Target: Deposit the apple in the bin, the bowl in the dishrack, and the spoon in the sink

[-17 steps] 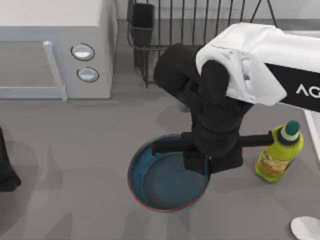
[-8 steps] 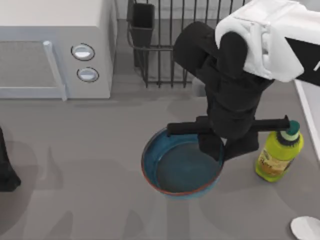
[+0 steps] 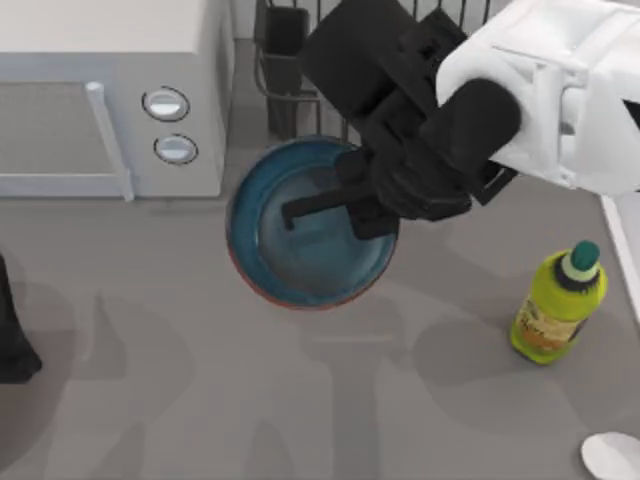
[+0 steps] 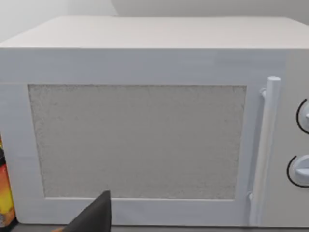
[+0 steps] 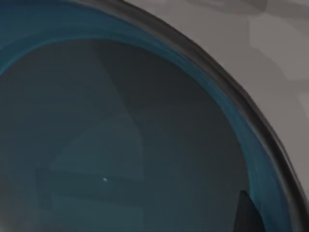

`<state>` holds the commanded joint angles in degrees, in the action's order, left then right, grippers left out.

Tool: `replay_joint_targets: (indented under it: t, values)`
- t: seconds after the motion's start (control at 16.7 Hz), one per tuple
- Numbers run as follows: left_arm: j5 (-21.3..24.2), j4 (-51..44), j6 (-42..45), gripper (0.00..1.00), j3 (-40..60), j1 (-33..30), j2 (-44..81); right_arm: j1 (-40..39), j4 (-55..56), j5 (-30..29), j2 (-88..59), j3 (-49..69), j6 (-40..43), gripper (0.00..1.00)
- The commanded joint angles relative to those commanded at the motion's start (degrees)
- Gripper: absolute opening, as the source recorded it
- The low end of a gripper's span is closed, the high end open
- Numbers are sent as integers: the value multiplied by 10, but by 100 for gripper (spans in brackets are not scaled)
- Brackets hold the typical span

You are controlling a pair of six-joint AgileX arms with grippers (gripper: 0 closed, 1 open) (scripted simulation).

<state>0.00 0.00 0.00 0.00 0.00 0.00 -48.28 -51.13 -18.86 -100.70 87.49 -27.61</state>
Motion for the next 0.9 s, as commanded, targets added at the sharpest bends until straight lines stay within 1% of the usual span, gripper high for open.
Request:
replay_joint_targets:
  t: [0.36, 0.54, 0.72, 0.9]
  values:
    - [0, 0, 0, 100, 0, 0, 0, -53, 298, -240, 80, -19, 126, 0]
    - [0, 0, 0, 100, 0, 0, 0, -82, 417, -342, 127, -33, 191, 0]
    - [0, 0, 0, 100, 0, 0, 0, -105, 483, -406, 169, -47, 244, 0]
    - [0, 0, 0, 100, 0, 0, 0, -112, 498, -420, 181, -51, 258, 0]
